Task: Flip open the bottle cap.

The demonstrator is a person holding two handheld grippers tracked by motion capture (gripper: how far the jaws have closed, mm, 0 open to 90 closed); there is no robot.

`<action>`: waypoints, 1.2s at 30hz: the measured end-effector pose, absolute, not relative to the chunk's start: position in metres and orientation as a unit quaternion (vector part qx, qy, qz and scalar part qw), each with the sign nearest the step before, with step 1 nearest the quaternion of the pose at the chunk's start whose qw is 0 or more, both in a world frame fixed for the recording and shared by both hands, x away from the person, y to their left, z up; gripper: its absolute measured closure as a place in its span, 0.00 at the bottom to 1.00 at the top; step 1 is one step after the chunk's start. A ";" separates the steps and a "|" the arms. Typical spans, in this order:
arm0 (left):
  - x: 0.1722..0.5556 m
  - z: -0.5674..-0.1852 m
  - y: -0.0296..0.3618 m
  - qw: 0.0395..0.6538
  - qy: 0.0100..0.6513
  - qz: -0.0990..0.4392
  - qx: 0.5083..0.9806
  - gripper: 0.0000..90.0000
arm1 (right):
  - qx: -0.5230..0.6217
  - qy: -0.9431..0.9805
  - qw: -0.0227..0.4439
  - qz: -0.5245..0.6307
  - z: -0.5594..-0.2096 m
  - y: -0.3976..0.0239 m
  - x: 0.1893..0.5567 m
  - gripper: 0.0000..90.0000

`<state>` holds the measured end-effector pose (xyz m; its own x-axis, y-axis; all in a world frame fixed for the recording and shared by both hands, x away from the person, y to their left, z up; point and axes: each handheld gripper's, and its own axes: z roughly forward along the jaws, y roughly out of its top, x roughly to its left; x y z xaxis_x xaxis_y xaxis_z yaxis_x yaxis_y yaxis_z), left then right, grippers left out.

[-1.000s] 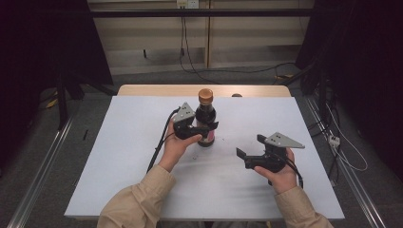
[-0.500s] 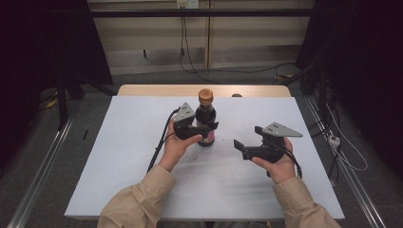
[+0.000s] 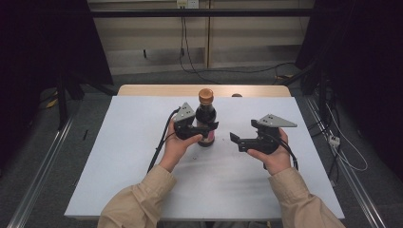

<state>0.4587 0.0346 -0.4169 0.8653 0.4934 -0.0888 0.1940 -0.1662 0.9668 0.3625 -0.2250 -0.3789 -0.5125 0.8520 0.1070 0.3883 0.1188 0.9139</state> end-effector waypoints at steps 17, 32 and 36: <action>0.458 -0.417 0.036 0.600 0.224 0.127 0.757 0.32 | 0.420 0.711 0.206 0.525 -0.346 -0.209 0.379 0.34; 0.458 -0.418 0.035 0.601 0.226 0.128 0.756 0.32 | 0.404 0.713 0.191 0.540 -0.324 -0.207 0.392 0.76; 0.458 -0.418 0.035 0.601 0.226 0.128 0.756 0.32 | 0.404 0.708 0.176 0.552 -0.320 -0.205 0.395 0.90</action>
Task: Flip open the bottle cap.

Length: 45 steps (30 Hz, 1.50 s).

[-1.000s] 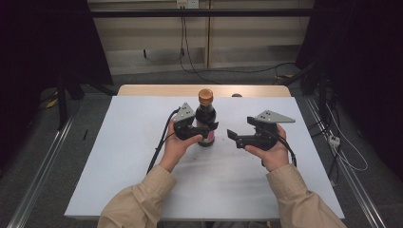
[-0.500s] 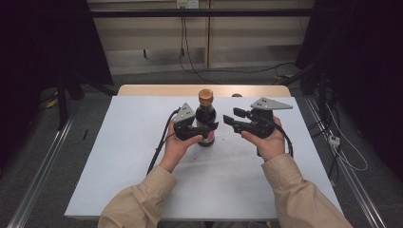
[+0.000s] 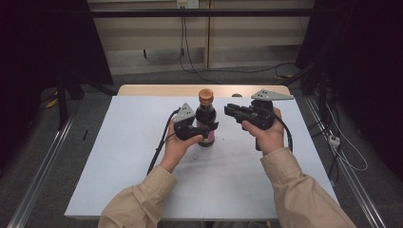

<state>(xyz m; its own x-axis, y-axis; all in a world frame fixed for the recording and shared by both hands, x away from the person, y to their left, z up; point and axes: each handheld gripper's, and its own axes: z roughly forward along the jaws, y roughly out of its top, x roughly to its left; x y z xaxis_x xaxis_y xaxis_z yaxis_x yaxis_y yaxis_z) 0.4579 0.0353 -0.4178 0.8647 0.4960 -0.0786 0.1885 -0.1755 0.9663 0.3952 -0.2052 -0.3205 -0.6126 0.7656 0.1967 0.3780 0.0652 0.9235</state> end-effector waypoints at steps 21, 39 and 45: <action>0.457 -0.419 0.033 0.608 0.240 0.124 0.747 0.32 | 0.366 0.737 0.184 0.537 -0.298 -0.184 0.406 1.00; 0.457 -0.418 0.033 0.605 0.237 0.120 0.751 0.32 | 0.347 0.754 0.186 0.526 -0.287 -0.175 0.409 1.00; 0.456 -0.418 0.032 0.602 0.241 0.130 0.750 0.32 | 0.348 0.756 0.187 0.522 -0.287 -0.174 0.412 1.00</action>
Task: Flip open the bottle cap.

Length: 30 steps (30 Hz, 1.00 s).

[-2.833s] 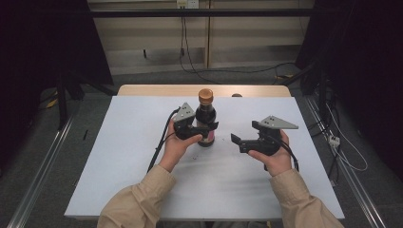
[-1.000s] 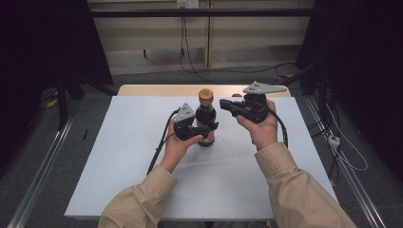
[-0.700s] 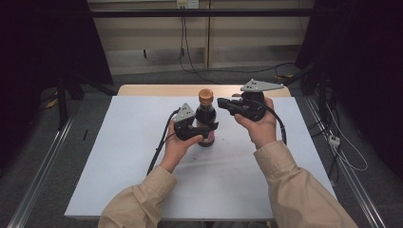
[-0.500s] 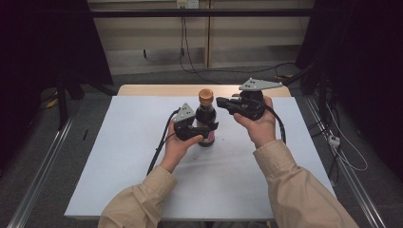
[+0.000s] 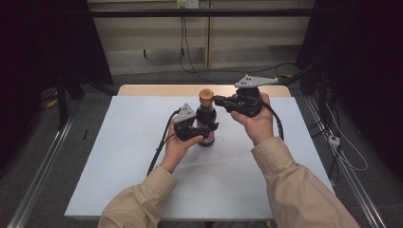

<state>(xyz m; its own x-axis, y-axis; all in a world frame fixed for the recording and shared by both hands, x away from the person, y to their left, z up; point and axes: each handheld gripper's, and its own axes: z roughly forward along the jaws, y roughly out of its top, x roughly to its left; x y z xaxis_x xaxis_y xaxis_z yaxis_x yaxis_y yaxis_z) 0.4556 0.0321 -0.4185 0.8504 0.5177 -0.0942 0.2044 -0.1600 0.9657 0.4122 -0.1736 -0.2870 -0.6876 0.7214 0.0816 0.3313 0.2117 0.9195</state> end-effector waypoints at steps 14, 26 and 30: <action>0.455 -0.419 0.032 0.598 0.236 0.138 0.754 0.33 | 0.335 0.768 0.193 0.510 -0.284 -0.172 0.415 1.00; 0.453 -0.419 0.031 0.590 0.245 0.145 0.755 0.34 | 0.333 0.774 0.192 0.504 -0.280 -0.171 0.418 1.00; 0.453 -0.419 0.031 0.592 0.248 0.145 0.753 0.34 | 0.334 0.775 0.194 0.501 -0.279 -0.170 0.418 1.00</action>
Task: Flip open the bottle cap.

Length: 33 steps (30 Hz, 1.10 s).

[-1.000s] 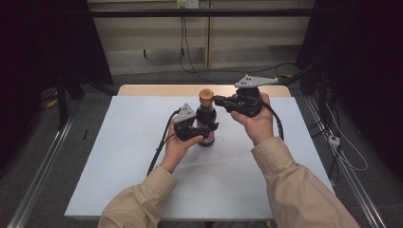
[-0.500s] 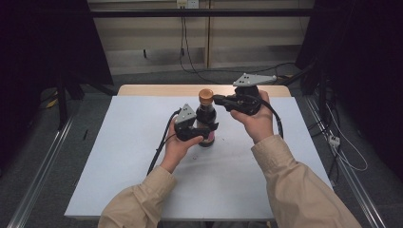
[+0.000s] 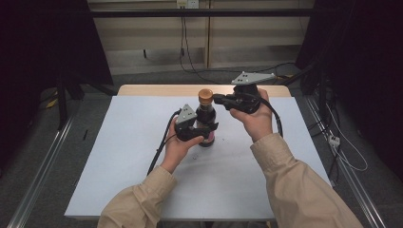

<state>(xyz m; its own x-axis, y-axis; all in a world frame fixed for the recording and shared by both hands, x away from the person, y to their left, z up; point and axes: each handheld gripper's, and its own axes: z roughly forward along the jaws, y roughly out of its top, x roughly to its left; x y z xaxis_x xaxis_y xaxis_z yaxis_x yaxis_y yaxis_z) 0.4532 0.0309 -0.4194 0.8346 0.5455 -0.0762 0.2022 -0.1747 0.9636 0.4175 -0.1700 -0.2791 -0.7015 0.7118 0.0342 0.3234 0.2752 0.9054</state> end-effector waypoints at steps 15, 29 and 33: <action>0.452 -0.419 0.029 0.587 0.247 0.151 0.756 0.35 | 0.338 0.721 0.188 0.575 -0.263 -0.170 0.414 1.00; 0.448 -0.419 0.025 0.585 0.246 0.164 0.755 0.34 | 0.325 0.749 0.241 0.525 -0.240 -0.162 0.408 1.00; 0.454 -0.418 0.031 0.589 0.239 0.133 0.761 0.34 | 0.330 0.747 0.235 0.528 -0.248 -0.168 0.407 1.00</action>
